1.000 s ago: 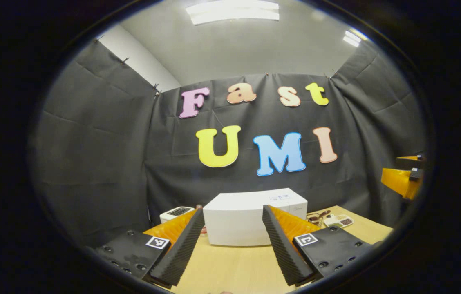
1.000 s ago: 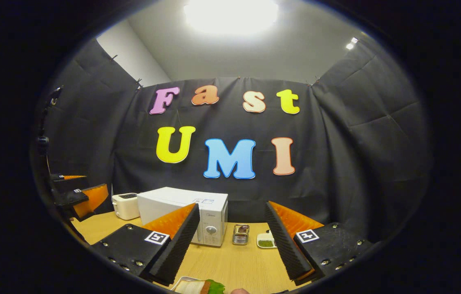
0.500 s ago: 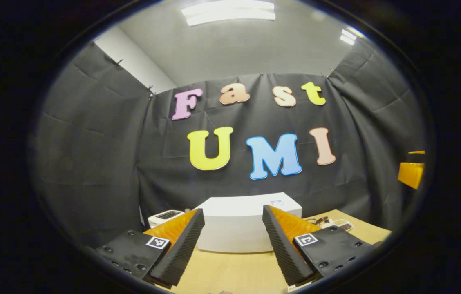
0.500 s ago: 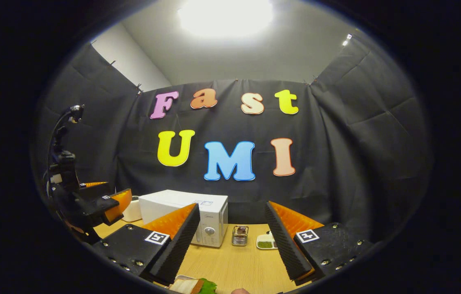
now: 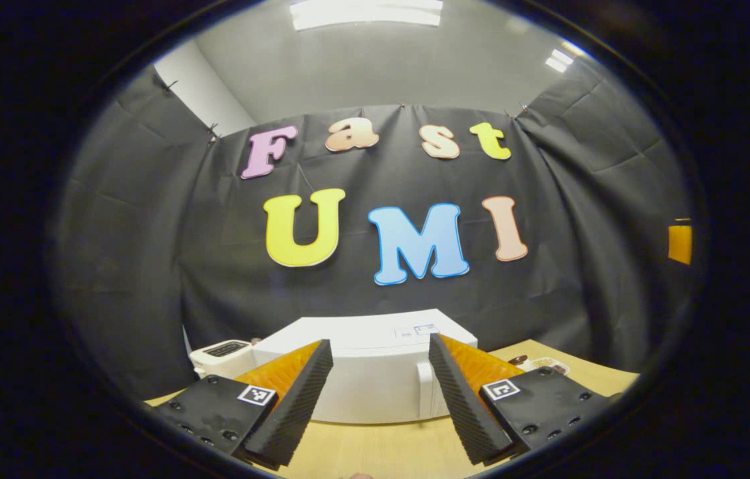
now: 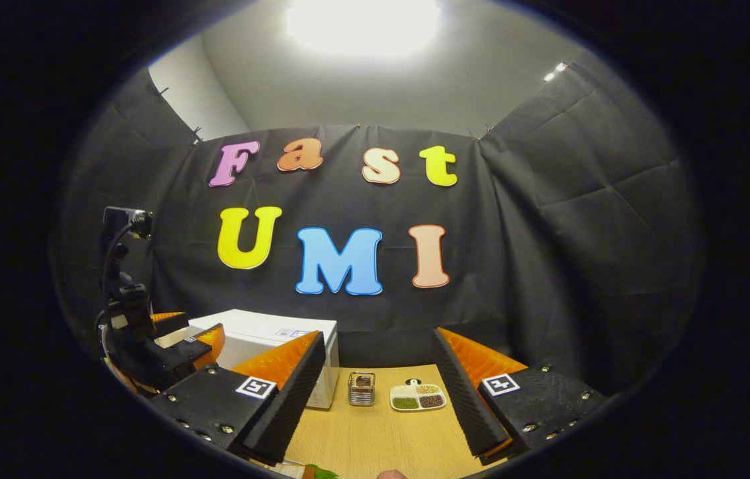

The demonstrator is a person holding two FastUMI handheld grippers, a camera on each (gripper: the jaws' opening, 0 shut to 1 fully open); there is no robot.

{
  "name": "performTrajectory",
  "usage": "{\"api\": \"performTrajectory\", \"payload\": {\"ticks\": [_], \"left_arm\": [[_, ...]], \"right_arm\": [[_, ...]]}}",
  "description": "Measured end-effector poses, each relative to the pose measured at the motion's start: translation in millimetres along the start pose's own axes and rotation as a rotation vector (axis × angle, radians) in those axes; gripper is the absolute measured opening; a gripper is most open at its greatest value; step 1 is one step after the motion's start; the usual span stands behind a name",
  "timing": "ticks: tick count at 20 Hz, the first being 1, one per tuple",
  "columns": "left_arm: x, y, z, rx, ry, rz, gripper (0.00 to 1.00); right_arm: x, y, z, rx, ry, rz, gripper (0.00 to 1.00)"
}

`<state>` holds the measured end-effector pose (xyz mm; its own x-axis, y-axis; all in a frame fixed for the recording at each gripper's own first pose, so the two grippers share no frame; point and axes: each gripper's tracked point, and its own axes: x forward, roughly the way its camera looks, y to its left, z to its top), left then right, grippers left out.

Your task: Open the microwave oven with the left hand, put the food in, and close the microwave oven.

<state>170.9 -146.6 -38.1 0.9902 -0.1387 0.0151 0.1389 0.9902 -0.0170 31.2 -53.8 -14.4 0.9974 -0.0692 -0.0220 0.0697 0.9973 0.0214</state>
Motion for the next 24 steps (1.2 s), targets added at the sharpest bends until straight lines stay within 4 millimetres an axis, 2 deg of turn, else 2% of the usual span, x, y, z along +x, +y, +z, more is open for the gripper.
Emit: {"api": "performTrajectory", "payload": {"ticks": [1,2,5,6,8,9,11,12,17,18,21,23,24], "left_arm": [[12,-4,-7,0.003,0.004,-0.016,0.93],[22,-9,-13,0.01,0.008,-0.033,0.95],[45,-28,-36,0.009,0.031,-0.092,1.0],[52,-34,-44,0.003,0.044,-0.11,0.97],[66,-44,-62,-0.004,0.073,-0.134,1.0],[73,-49,-71,-0.006,0.084,-0.144,0.93],[88,-57,-90,-0.006,0.112,-0.162,0.93],[94,-59,-99,0.0,0.13,-0.168,0.97],[117,-66,-149,0.03,0.22,-0.194,0.97],[122,-68,-157,0.034,0.237,-0.203,1.0],[130,-73,-175,0.044,0.271,-0.218,0.95],[134,-76,-180,0.049,0.277,-0.231,0.85],[136,-78,-179,0.052,0.278,-0.24,0.79]], "right_arm": [[3,-1,1,0.0,0.002,-0.017,0.97],[5,-2,0,-0.003,0.006,-0.035,0.97],[9,-10,0,-0.032,0.012,-0.095,0.96],[11,-13,-1,-0.04,0.015,-0.116,0.96],[10,-17,-3,-0.044,0.025,-0.155,0.96],[10,-18,-3,-0.047,0.03,-0.174,0.97],[10,-19,-6,-0.058,0.041,-0.206,0.97],[9,-20,-6,-0.066,0.043,-0.221,0.96],[9,-17,-12,-0.09,0.063,-0.282,0.97],[9,-17,-13,-0.09,0.069,-0.292,0.97],[9,-15,-17,-0.101,0.085,-0.317,0.94],[9,-13,-20,-0.113,0.092,-0.331,0.97],[10,-13,-21,-0.115,0.096,-0.337,0.94]]}}
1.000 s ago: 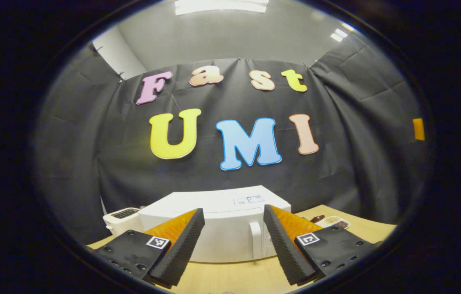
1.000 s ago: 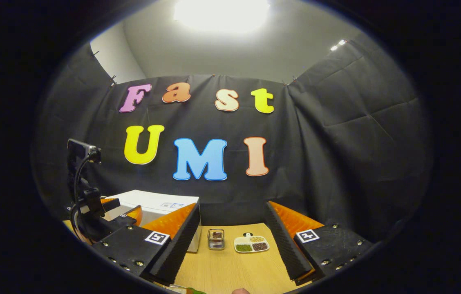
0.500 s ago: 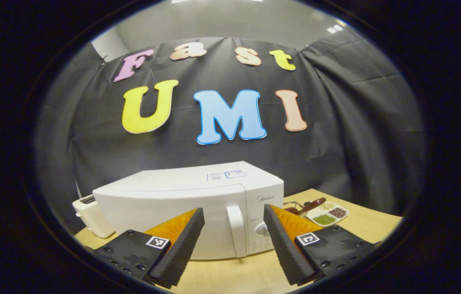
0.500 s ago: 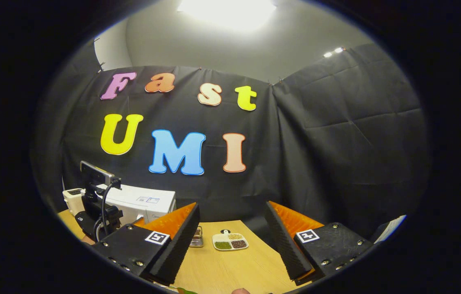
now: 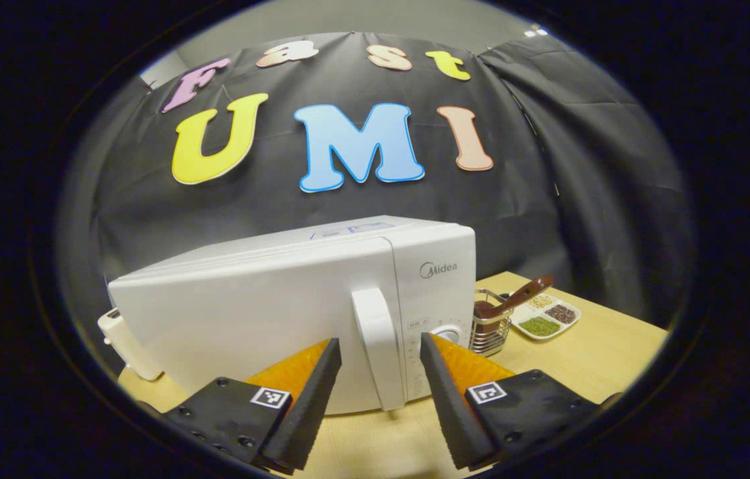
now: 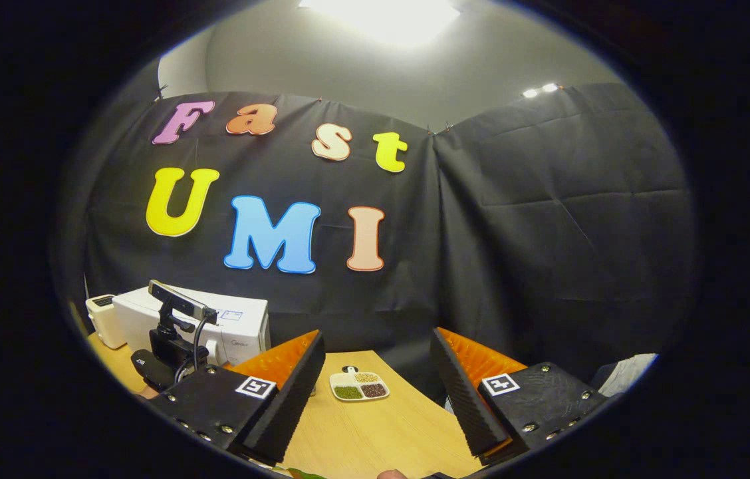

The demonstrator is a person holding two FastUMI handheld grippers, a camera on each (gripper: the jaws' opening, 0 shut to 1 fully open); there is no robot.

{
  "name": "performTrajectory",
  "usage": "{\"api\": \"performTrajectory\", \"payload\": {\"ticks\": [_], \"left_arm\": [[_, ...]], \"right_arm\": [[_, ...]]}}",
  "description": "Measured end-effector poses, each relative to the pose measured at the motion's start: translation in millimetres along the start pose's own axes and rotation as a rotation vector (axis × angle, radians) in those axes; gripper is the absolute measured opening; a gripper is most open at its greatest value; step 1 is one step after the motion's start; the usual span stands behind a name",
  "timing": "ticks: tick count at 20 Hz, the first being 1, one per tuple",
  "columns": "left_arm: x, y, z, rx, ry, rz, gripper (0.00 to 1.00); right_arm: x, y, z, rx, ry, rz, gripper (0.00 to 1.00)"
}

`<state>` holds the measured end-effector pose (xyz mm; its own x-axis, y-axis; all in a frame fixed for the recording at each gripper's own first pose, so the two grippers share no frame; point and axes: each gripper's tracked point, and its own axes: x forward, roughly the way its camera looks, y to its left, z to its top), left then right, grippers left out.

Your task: Open the microwave oven with the left hand, put the food in, and close the microwave oven.

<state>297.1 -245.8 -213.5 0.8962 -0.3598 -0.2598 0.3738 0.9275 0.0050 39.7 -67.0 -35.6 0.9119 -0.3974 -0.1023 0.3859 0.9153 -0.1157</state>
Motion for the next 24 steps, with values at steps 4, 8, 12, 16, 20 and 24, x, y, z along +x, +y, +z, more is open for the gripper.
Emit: {"api": "performTrajectory", "payload": {"ticks": [4,8,12,16,20,24], "left_arm": [[6,-2,-1,0.02,0.0,-0.02,0.51],[4,-3,0,0.018,-0.002,-0.039,0.36],[2,-2,-1,-0.027,0.028,-0.032,0.23],[1,-3,0,-0.009,0.032,-0.05,0.14],[-1,-1,2,-0.017,0.044,-0.039,0.13],[-1,-1,2,-0.027,0.055,-0.025,0.1]], "right_arm": [[-2,2,-4,0.004,0.011,-0.028,0.96],[-6,1,-12,0.008,0.032,-0.042,0.97],[-15,-8,-9,-0.006,0.02,-0.036,0.97],[-15,-15,-3,-0.004,0.007,-0.018,0.96],[-13,-16,5,-0.012,-0.015,0.019,0.97],[-10,-10,13,-0.008,-0.042,0.074,0.97]]}}
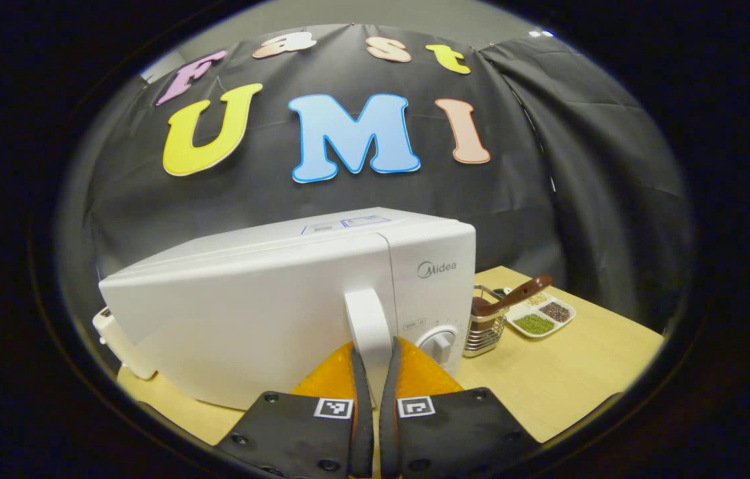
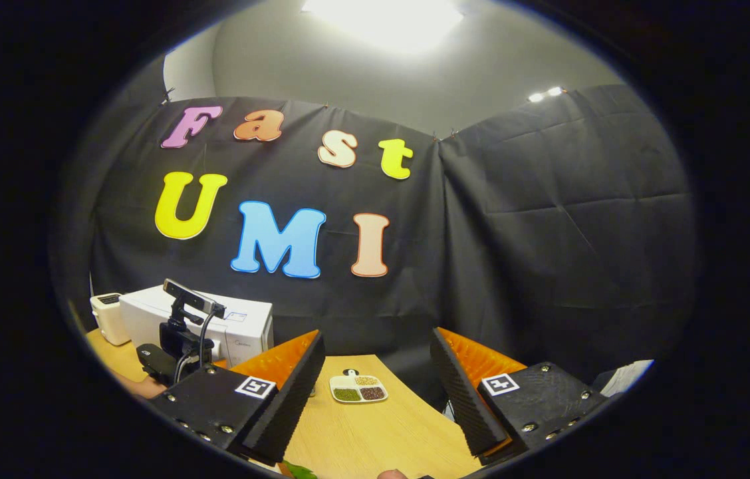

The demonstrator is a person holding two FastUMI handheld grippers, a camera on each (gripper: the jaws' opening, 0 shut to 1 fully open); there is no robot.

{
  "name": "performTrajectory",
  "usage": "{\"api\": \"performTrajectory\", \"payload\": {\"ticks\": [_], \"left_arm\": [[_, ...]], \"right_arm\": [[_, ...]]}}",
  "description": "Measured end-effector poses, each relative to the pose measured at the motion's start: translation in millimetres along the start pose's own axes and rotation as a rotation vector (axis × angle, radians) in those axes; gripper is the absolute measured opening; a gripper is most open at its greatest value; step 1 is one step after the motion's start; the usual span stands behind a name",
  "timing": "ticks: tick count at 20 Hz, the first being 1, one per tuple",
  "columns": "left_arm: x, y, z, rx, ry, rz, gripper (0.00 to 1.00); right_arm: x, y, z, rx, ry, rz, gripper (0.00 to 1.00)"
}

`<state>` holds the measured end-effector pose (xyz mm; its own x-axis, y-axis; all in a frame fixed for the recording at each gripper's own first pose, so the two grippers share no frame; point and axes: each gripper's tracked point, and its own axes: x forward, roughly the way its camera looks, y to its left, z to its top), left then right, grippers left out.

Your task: Open the microwave oven with the left hand, put the food in, and close the microwave oven.

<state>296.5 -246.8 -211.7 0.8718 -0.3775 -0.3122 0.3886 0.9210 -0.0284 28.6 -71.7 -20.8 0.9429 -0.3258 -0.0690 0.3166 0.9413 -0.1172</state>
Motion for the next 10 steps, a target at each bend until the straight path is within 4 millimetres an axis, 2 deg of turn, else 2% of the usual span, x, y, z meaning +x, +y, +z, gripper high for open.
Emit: {"api": "performTrajectory", "payload": {"ticks": [4,5,6,10], "left_arm": [[-5,0,-5,-0.02,0.029,0.023,0.1],[-19,-2,-11,-0.045,0.037,0.033,0.1],[-31,-4,-8,-0.024,0.001,0.032,0.1],[-66,-2,-19,0.007,-0.013,0.006,0.1]], "right_arm": [[-1,0,5,-0.002,-0.023,0.039,0.96],[-1,-1,5,0.002,-0.022,0.046,0.97],[0,-3,4,0.009,-0.023,0.048,0.97],[3,0,-2,0.042,-0.017,0.087,0.96]]}}
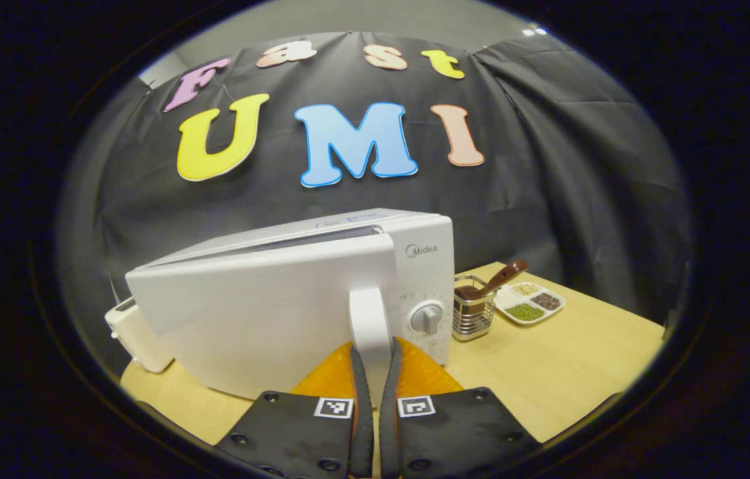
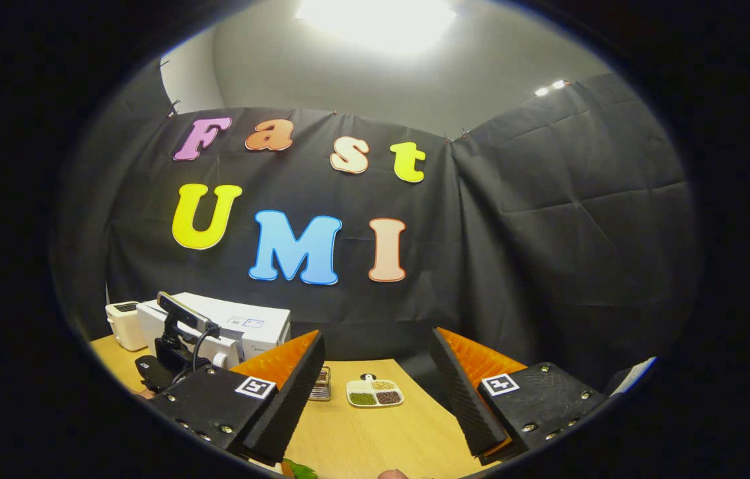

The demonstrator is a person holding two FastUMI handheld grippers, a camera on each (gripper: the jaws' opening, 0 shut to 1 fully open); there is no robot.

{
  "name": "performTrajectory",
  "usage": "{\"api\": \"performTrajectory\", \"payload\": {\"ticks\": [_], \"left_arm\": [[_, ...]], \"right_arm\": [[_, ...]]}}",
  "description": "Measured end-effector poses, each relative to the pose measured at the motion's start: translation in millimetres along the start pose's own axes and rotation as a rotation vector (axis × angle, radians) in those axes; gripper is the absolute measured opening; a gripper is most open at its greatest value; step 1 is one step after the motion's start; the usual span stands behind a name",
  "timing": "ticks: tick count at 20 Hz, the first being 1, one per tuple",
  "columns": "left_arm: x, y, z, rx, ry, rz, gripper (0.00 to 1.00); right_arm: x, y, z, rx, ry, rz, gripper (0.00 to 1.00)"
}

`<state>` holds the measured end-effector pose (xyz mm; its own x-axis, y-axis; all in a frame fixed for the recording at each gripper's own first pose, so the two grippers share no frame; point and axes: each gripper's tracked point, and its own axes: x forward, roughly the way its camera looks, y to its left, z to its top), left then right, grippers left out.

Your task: Open the microwave oven with the left hand, put the food in, and close the microwave oven.

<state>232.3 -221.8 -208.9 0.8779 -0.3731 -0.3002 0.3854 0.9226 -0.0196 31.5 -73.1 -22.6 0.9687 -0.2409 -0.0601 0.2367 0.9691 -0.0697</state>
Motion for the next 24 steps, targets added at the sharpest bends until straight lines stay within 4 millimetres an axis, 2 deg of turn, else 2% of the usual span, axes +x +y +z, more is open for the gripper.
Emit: {"api": "performTrajectory", "payload": {"ticks": [7,12,19,24], "left_arm": [[-56,11,-14,-0.011,0.015,0.037,0.11],[-101,27,-27,-0.011,0.031,0.098,0.1],[-168,70,-49,-0.024,0.062,0.21,0.1],[-205,105,-64,-0.026,0.068,0.258,0.1]], "right_arm": [[-13,26,11,0.024,-0.042,0.115,0.96],[-28,37,12,0.063,-0.053,0.202,0.96],[-45,64,11,0.112,-0.046,0.324,0.96],[-55,99,25,0.12,-0.072,0.375,0.96]]}}
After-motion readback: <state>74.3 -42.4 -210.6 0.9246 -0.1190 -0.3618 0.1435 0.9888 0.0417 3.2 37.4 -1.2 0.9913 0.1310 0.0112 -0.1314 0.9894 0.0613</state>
